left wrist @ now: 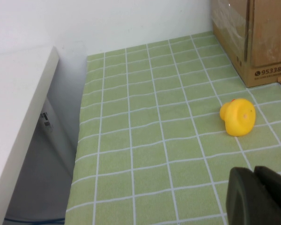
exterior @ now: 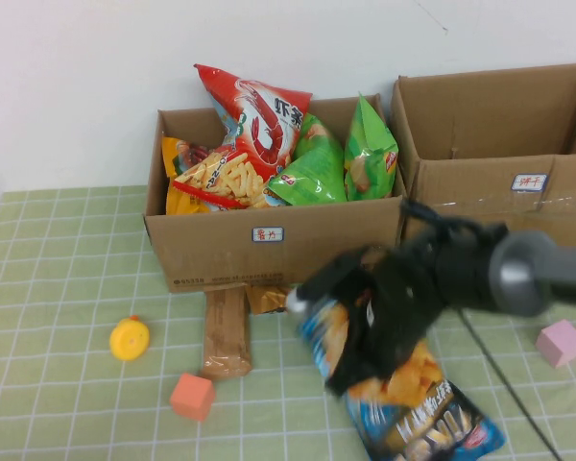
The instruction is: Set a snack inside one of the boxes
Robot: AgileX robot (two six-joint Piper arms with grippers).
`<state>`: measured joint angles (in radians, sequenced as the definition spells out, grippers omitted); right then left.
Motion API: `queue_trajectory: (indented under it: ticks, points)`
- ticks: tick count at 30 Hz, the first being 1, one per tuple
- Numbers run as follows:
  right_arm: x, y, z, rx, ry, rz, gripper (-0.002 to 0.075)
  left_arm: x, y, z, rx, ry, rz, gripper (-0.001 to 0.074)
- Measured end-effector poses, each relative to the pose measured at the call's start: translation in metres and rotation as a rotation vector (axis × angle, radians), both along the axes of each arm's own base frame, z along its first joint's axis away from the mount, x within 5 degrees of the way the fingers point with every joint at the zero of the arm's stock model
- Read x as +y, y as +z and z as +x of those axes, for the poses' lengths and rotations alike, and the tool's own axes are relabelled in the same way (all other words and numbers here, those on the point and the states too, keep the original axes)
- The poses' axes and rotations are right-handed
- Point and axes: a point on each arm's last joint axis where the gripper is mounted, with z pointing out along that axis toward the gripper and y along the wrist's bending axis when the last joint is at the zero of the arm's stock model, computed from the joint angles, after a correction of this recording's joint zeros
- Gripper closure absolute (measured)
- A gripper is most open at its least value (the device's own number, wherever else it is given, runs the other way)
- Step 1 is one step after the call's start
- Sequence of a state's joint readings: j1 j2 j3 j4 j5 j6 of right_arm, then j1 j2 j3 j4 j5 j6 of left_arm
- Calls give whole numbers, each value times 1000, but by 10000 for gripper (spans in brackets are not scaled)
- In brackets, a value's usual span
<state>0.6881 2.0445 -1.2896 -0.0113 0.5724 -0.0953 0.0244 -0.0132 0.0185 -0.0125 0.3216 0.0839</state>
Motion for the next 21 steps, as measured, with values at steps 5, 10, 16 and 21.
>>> queue_trajectory:
  ticks: [5,10,16,21]
  points:
    - [-14,17,34,-36,-67,-94,728,0,0,0,0,0,0,737]
    - [-26,45,37,-58,-98,-106,728,0,0,0,0,0,0,737]
    - [-38,113,8,-173,-109,35,728,0,0,0,0,0,0,737]
    - [-65,166,-40,-344,-118,239,728,0,0,0,0,0,0,737]
